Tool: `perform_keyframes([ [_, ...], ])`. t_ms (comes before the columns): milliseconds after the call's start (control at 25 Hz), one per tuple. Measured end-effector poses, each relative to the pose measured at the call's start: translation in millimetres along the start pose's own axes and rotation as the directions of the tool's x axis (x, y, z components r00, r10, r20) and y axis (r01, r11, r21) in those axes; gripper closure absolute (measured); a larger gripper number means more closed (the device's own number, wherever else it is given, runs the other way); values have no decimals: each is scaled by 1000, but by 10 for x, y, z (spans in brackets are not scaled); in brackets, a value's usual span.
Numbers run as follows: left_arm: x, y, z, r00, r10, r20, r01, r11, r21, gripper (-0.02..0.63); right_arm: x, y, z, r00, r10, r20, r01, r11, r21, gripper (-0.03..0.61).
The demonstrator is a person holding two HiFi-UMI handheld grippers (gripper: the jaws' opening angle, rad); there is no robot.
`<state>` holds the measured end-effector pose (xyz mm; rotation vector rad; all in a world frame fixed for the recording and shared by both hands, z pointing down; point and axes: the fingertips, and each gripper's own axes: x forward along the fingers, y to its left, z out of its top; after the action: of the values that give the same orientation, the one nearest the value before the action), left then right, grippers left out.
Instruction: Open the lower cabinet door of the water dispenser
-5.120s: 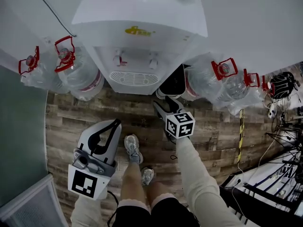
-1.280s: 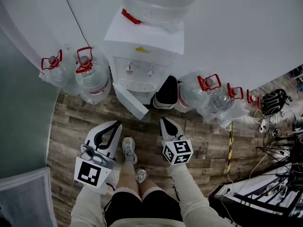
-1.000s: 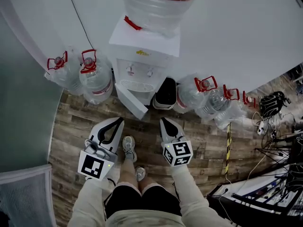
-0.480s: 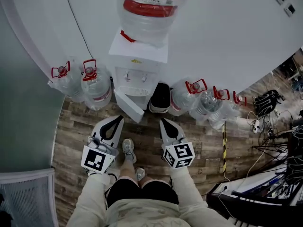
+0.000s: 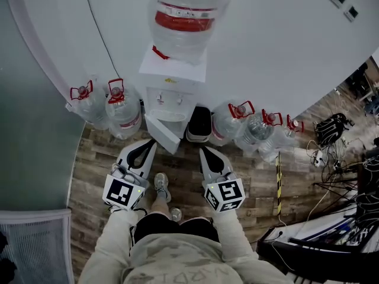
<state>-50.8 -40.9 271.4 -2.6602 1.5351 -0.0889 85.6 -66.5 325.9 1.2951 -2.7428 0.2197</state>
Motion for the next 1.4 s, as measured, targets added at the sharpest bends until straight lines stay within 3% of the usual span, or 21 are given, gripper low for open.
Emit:
perform_keyframes([
  [720, -155, -162, 591, 998, 11, 65, -12, 1000, 12, 615, -310, 234, 630, 997, 19, 79, -10, 994, -107, 571],
  [1400, -281, -296, 807, 996, 4, 94, -6, 1000, 26, 615, -556, 303, 846, 988, -11, 152, 24, 996, -82, 571],
])
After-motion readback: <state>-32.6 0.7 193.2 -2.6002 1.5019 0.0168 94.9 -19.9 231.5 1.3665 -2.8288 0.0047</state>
